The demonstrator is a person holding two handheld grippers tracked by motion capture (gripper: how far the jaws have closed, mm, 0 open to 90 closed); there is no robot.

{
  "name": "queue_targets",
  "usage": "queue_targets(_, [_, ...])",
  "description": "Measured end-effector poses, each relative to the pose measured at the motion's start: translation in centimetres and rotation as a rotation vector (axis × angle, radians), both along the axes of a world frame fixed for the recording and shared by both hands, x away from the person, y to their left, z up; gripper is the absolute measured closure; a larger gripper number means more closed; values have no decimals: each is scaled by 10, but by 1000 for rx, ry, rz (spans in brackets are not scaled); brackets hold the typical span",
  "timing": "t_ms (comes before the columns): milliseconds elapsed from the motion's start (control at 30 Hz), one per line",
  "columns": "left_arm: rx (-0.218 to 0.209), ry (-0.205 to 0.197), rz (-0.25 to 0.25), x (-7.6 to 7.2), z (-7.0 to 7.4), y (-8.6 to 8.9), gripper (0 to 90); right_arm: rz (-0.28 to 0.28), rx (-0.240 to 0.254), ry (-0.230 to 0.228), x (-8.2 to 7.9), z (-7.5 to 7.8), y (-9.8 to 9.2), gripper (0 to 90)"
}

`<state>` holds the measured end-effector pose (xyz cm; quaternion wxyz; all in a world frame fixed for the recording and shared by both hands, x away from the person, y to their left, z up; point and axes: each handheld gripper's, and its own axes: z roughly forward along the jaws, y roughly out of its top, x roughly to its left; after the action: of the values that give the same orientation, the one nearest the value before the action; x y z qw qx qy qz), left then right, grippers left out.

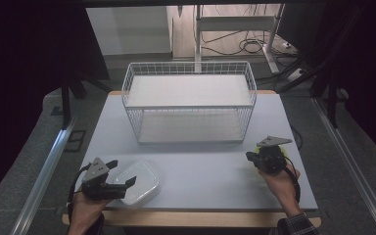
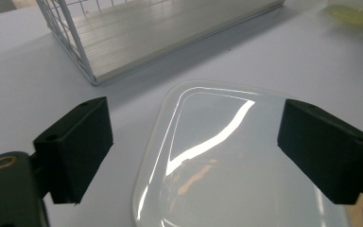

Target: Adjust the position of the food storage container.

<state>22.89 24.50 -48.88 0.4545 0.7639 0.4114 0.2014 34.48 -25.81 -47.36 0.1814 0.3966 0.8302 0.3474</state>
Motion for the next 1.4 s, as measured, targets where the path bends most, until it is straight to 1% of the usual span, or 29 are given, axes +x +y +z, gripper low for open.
queue_targets(33, [-1,-8,0,-3,2,3,129,4,-1,-2,-1,0,1,859])
queue_targets(100, [5,-16,4,-8,3,6,228,15,-4,-6,-2,0,3,841])
queue_targets(133, [4,-21,-6,-12,4,9,275,16,-3,-5,-3,0,4,827])
queue_targets(167, [1,-21,-11,-16,5,12,372,23,2,-6,-3,-1,5,776])
queue_targets(233, [-14,-11,-18,-22,4,16,474,28,9,-9,-4,-1,7,729])
queue_targets(300, [-23,2,-19,-29,2,20,595,36,6,-15,-5,-2,10,684])
queue_targets(333, [-16,9,-22,-32,1,22,675,38,5,-17,-5,-3,12,657])
queue_targets(400, [2,16,-16,-35,0,23,762,42,4,-20,-6,-3,14,636])
queue_targets(500, [39,23,-41,-38,-1,26,860,46,-3,-27,-6,-4,15,614])
queue_targets(533, [43,26,-43,-39,-1,26,888,47,-4,-27,-6,-4,16,608])
queue_targets(667, [60,48,-51,-44,-3,28,898,43,-5,-27,-6,-5,16,600])
queue_targets(867, [88,122,-60,-44,-13,28,898,41,-15,-26,-6,-6,17,591])
queue_targets(900, [79,125,-58,-44,-13,28,898,41,-16,-26,-6,-7,17,590])
queue_targets(1000, [67,125,-43,-42,-14,30,898,43,-20,-25,-6,-7,18,588])
queue_targets(1067, [54,118,-39,-41,-16,28,898,43,-21,-23,-6,-8,18,587])
queue_targets(1200, [65,106,-28,-37,-19,21,898,48,-24,-22,-6,-8,19,585])
queue_targets(1400, [48,100,-24,-28,-21,12,898,50,-20,-21,-5,-9,20,583])
